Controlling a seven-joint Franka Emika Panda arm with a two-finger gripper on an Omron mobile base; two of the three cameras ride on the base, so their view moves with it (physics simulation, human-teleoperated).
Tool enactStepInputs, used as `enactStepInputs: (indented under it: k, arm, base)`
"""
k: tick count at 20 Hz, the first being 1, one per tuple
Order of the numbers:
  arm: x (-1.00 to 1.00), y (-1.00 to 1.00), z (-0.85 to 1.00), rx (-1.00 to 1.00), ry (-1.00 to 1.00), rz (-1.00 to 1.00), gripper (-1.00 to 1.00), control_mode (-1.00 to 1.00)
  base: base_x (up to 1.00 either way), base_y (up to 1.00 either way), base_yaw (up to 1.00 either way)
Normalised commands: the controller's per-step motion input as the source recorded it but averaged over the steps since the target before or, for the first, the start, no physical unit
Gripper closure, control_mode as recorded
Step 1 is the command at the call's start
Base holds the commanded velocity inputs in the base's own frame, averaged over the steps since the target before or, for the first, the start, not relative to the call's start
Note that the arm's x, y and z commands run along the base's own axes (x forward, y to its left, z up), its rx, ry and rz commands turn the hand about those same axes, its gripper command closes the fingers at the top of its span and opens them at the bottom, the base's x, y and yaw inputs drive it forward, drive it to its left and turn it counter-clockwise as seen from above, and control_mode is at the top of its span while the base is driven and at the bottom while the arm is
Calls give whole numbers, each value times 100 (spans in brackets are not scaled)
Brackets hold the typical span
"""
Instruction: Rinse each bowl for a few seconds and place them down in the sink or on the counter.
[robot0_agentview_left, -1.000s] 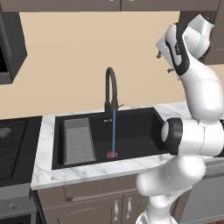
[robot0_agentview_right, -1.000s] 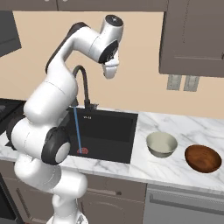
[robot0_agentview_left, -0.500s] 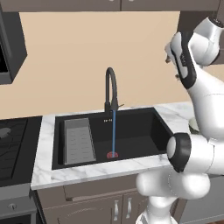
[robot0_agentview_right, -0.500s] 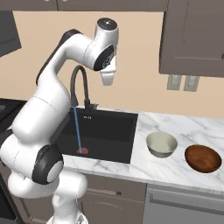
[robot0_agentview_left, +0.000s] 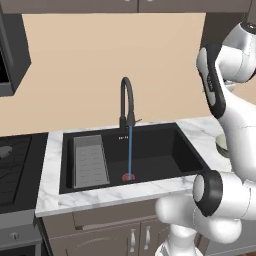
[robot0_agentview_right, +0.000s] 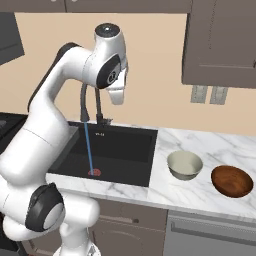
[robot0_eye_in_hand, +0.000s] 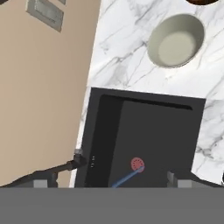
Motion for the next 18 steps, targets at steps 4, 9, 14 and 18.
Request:
enactStepInputs:
  k: [4, 9, 14, 18]
  arm:
    - [-36, -4, -6, -1, 4, -23, -100, -100]
    - [-32, 0, -16, 0, 6, -23, -100, -100]
    - [-29, -6, -17, 0, 7, -22, -100, -100]
    - [-33, -17, -11, 0, 7, -21, -100, -100]
  base:
    - [0, 0, 0]
    - [0, 0, 0]
    - [0, 0, 0]
    - [0, 0, 0]
